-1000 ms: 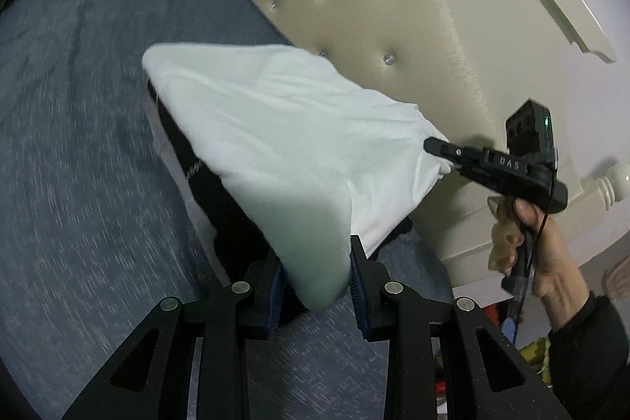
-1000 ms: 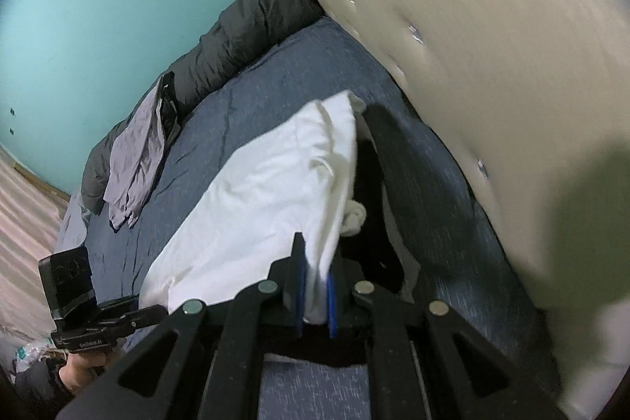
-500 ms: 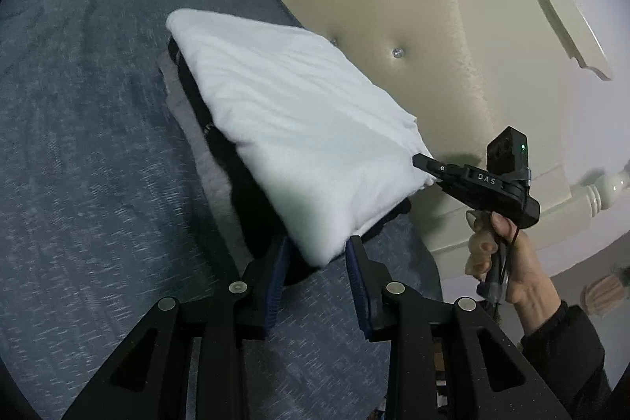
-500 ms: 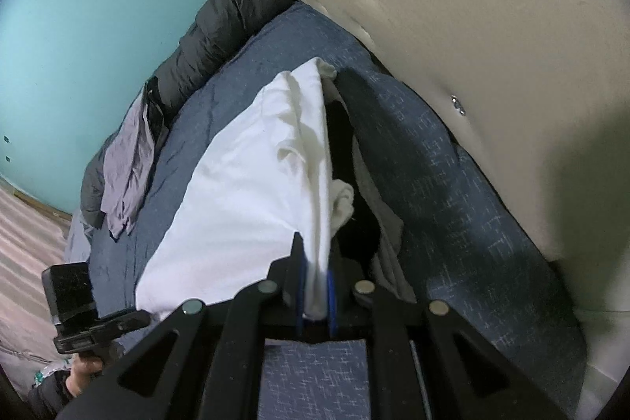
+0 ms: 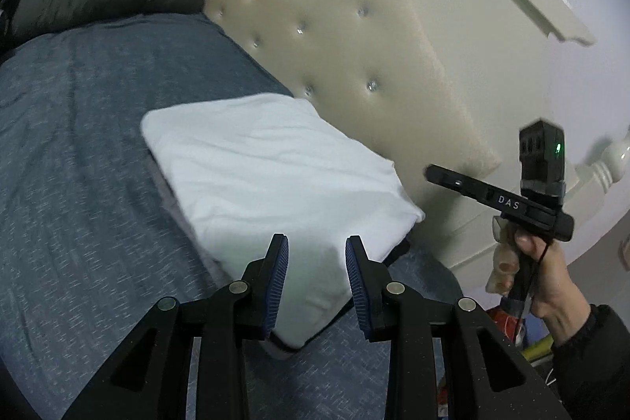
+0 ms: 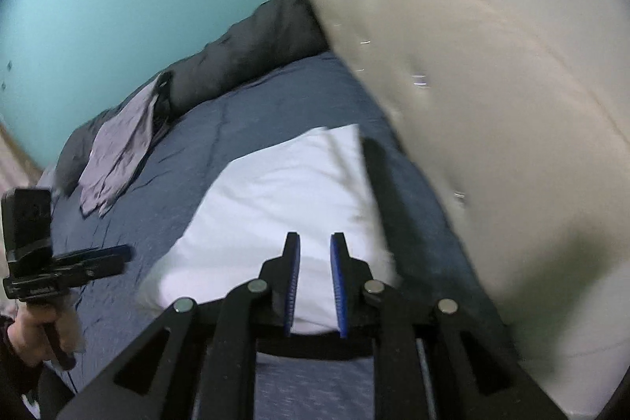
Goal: Fold clothes
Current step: 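Open both grippers and release the folded white shirt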
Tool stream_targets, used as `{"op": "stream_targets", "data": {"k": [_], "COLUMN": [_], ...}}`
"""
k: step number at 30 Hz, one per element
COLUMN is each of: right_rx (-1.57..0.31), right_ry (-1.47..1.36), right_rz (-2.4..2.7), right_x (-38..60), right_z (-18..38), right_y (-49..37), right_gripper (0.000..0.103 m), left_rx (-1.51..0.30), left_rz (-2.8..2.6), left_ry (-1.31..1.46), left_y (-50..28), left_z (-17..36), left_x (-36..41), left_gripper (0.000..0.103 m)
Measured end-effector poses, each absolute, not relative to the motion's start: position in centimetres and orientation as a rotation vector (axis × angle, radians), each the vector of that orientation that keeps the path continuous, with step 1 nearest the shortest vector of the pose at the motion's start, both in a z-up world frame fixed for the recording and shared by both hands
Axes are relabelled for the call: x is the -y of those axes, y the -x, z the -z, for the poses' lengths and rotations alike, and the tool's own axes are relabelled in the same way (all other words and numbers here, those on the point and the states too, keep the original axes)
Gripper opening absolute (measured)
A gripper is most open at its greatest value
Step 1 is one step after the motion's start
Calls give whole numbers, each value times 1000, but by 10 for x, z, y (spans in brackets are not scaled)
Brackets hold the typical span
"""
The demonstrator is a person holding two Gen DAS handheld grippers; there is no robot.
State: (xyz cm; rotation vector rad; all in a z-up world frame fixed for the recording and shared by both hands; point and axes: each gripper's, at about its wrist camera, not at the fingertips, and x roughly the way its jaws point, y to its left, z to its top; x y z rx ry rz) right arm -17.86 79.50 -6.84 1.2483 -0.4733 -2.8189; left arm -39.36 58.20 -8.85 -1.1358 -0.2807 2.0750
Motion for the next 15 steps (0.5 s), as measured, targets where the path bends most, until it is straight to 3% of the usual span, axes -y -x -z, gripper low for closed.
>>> {"op": "stream_targets", "data": {"k": [8, 15], "right_rx": [380, 512], "right_ry": [-1356, -1334], "right_rz": [2768, 2784], "right_x": [-768, -781], "right_z": [119, 127], "right_y": [180, 163], "right_gripper": [15, 13], "left_rx": [178, 162], "left_rz": [-2057, -2069], "left_ry": [1179, 1173], "left_y": [378, 375], "left_z": [124, 130], "left_x": [-599, -601], "left_gripper": [32, 32]}}
